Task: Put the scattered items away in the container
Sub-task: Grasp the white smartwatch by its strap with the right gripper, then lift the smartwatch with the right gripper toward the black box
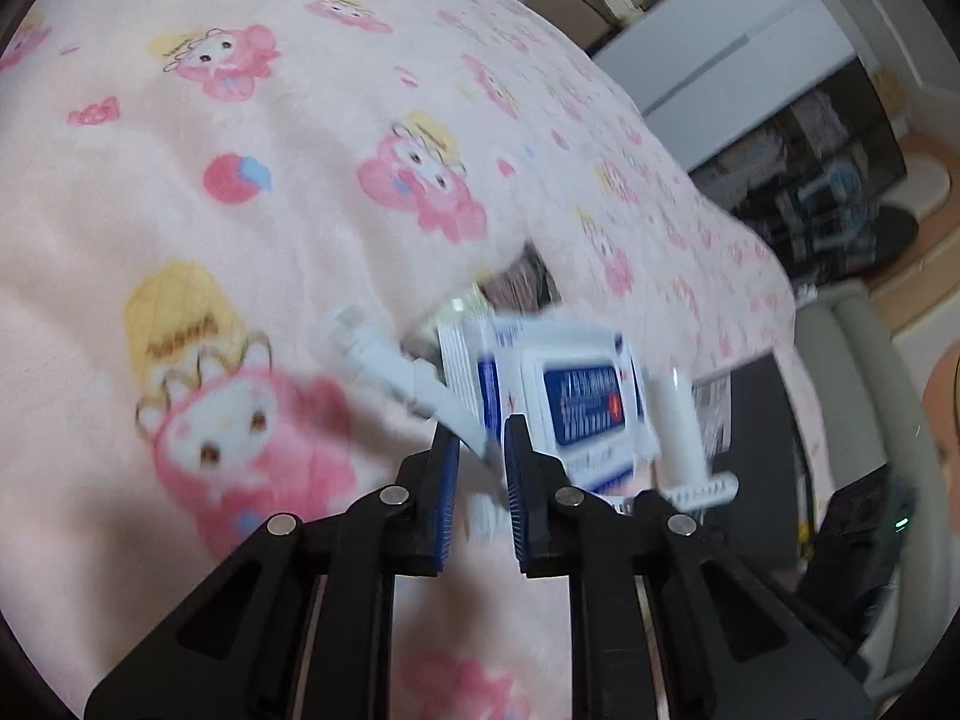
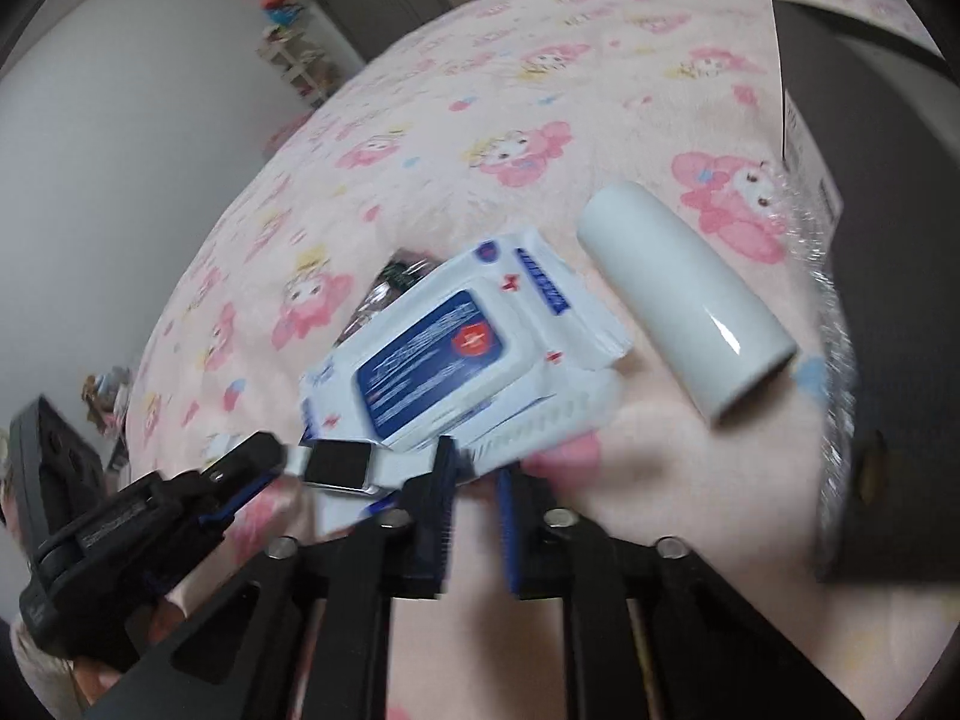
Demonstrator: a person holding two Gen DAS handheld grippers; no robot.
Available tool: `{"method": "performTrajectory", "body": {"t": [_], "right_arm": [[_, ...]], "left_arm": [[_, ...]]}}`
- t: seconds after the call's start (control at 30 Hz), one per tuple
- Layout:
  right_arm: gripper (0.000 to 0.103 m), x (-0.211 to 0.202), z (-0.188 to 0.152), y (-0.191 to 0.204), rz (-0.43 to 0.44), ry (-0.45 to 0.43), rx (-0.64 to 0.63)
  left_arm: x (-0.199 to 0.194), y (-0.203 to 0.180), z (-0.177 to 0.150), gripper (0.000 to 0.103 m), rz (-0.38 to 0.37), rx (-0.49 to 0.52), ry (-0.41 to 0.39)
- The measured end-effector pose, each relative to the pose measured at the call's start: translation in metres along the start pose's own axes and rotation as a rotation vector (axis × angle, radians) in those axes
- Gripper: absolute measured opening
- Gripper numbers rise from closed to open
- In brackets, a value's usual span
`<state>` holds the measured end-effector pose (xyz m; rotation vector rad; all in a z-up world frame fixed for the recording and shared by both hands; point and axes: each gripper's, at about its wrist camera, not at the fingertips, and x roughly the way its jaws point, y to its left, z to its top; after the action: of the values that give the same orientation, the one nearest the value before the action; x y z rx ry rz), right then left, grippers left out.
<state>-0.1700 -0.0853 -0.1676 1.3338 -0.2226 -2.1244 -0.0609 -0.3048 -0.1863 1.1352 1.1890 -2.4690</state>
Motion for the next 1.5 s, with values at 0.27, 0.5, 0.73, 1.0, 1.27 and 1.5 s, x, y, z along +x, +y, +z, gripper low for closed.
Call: {"method": "performTrajectory", "body": {"t": [0.27,0.5,0.73,1.0,1.27,1.5], "right_arm": [[0.005,-0.048,-0.032,-0.004,0.020,-0.030,0.007],[0.006,-0.036,-0.033,-0.018,-0.032,0.002,0.015],[0.003,-0.034,-0.028,-0.017,-0.048,0.001,-0.010],[0.003,-0.097,-0.034,-0.012,-0.024,-0.064,-0.052],[0.003,-0.150,-0.034,-0.030,-0.007,-0.150,-0.004],[0.003,-0.160,-0.047,-0.058,0.005,-0.153,0.067]], "left_arm": [[-0.007,-0.009,-0.018,0.014,-0.018,0.028,0.046],[0.009,0.002,-0.012,0.015,-0.023,-0.021,0.088],[0.000,-0.014,-0.022,0.007,0.022,0.079,0.067],[-0.036,-0.066,-0.040,0.007,-0.080,0.214,0.035],[-0.058,-0.143,-0.057,0.007,-0.117,0.368,0.003],[-0.055,-0.178,-0.079,0.007,-0.131,0.411,0.033]]}}
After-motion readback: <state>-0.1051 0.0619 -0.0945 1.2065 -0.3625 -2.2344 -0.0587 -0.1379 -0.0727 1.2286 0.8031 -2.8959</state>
